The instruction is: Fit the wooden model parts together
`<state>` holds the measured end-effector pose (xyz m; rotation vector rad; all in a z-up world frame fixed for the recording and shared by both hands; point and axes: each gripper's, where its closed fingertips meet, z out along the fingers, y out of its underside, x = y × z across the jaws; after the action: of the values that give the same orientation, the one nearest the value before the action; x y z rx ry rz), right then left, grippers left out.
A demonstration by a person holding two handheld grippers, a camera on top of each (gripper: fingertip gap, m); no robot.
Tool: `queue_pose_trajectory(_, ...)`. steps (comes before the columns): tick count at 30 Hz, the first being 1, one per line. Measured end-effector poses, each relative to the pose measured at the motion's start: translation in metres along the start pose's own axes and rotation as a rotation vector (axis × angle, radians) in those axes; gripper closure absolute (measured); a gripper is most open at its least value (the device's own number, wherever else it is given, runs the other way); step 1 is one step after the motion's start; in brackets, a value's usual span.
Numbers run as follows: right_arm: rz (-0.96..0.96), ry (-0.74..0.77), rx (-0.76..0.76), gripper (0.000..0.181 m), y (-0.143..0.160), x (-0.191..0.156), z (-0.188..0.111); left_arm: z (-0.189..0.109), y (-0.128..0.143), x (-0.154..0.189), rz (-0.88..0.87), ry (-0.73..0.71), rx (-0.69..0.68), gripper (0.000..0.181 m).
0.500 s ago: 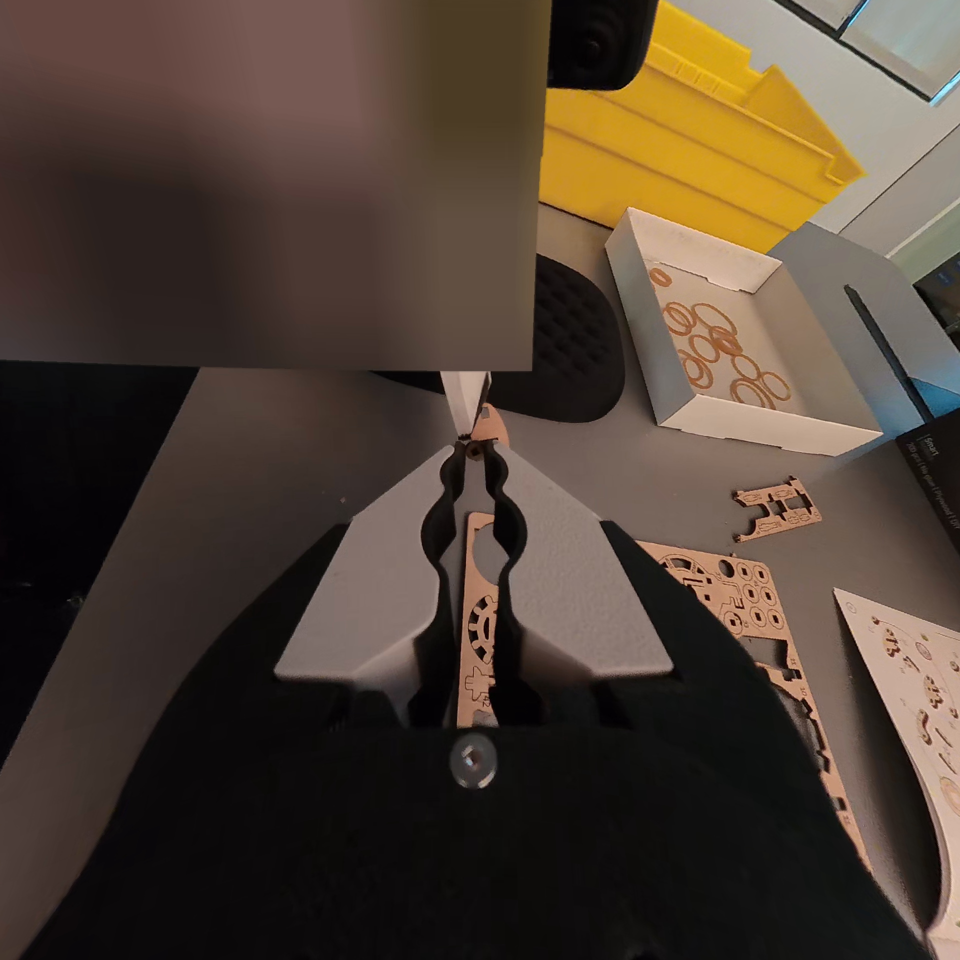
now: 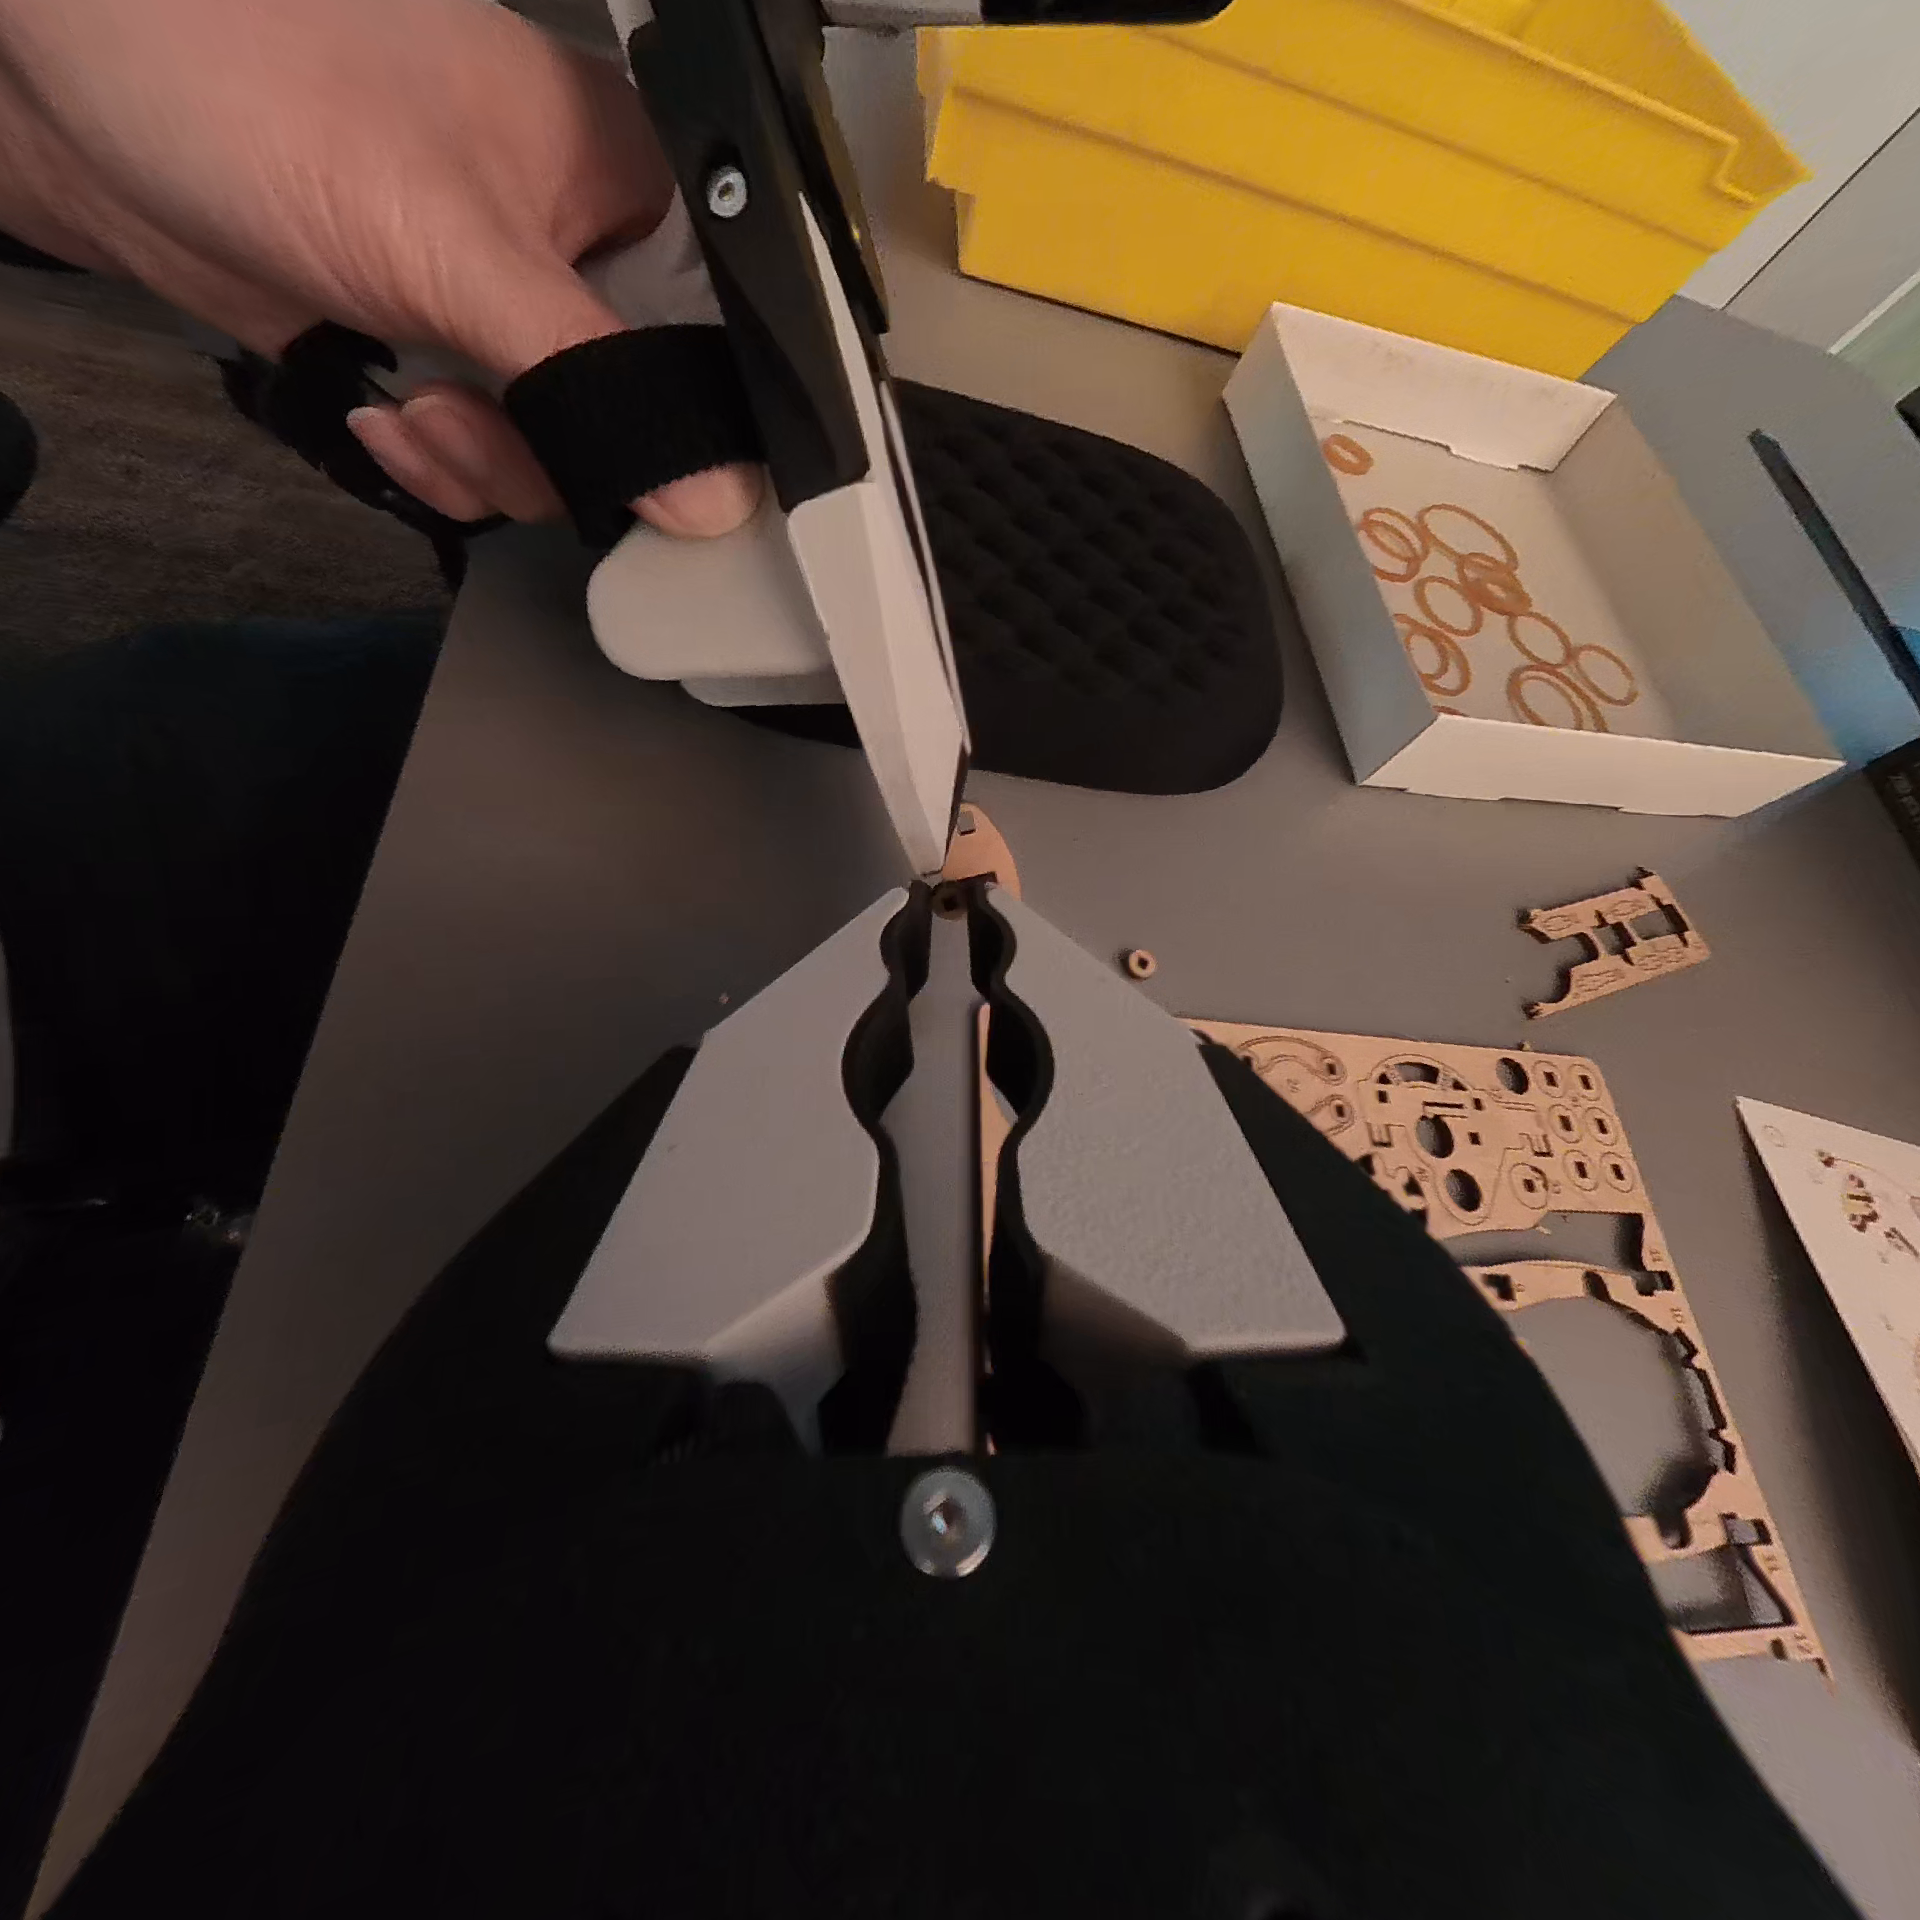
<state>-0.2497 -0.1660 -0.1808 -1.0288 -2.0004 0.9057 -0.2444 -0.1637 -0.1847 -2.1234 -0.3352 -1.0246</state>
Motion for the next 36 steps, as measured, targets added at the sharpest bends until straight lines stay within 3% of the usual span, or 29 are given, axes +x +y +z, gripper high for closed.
queue_pose_trajectory(1, 0.003, -0.013, -0.006, 0.176, 0.001, -0.003, 0.000, 0.000, 0.003, 0.000, -0.011, -0.006, -0.002, 0.176)
queue_pose_trajectory(8, 0.027, -0.161, -0.087, 0.176, 0.014, -0.031, -0.004, 0.003, 0.035, 0.003, -0.077, -0.058, -0.084, 0.176)
queue_pose_trajectory(14, 0.043, -0.193, -0.130, 0.176, 0.024, -0.037, 0.002, 0.005, 0.045, 0.009, -0.086, -0.039, -0.128, 0.158)
queue_pose_trajectory(20, 0.072, -0.212, -0.120, 0.176, 0.023, -0.038, 0.004, -0.011, 0.057, 0.008, -0.011, -0.077, -0.159, 0.155)
queue_pose_trajectory(27, 0.074, -0.209, -0.125, 0.176, 0.024, -0.037, 0.004, -0.015, 0.055, 0.003, 0.407, -0.323, -0.125, 0.139)
queue_pose_trajectory(33, 0.105, -0.211, -0.114, 0.176, 0.025, -0.032, 0.001, -0.007, 0.045, 0.017, 0.703, -0.363, -0.030, 0.142)
queue_pose_trajectory(36, 0.118, -0.199, -0.108, 0.176, 0.025, -0.028, -0.002, -0.005, 0.045, 0.018, 0.856, -0.398, -0.046, 0.145)
